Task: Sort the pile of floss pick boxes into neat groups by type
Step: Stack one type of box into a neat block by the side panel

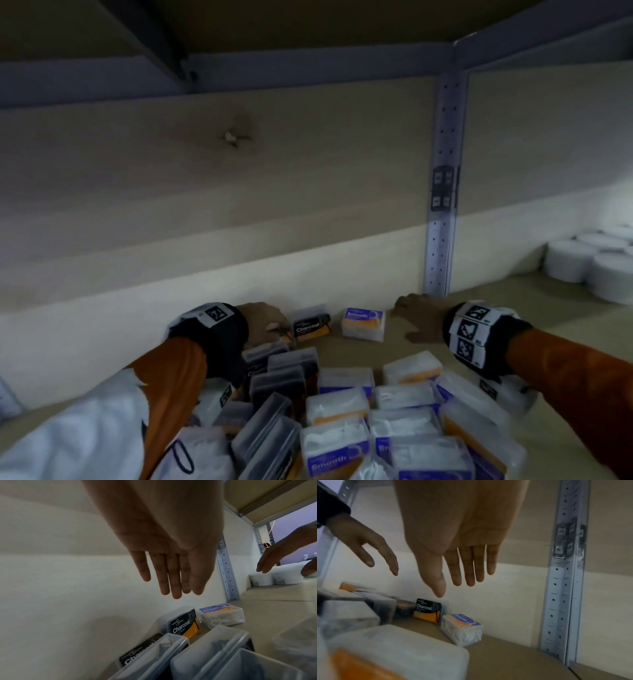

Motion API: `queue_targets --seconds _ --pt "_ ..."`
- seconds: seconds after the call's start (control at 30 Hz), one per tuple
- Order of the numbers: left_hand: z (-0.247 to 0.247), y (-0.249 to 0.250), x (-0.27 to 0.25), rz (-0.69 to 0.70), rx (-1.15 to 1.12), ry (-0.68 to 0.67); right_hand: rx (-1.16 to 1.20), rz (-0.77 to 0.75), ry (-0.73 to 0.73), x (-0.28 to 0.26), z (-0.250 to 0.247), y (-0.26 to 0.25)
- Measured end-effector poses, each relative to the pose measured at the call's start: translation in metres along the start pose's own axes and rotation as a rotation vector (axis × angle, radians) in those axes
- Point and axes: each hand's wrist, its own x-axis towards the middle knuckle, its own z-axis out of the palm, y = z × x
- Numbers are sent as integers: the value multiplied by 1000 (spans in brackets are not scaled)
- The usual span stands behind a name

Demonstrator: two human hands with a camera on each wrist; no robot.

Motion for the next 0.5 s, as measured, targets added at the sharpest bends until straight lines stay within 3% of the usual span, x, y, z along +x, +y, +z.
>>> queue_targets --seconds 0.3,0.5 --pt "-1 2 56 -23 3 18 44 75 -160 57 13 10" --pt "-2 11 82 -48 118 -56 158 188 -84 80 6 10"
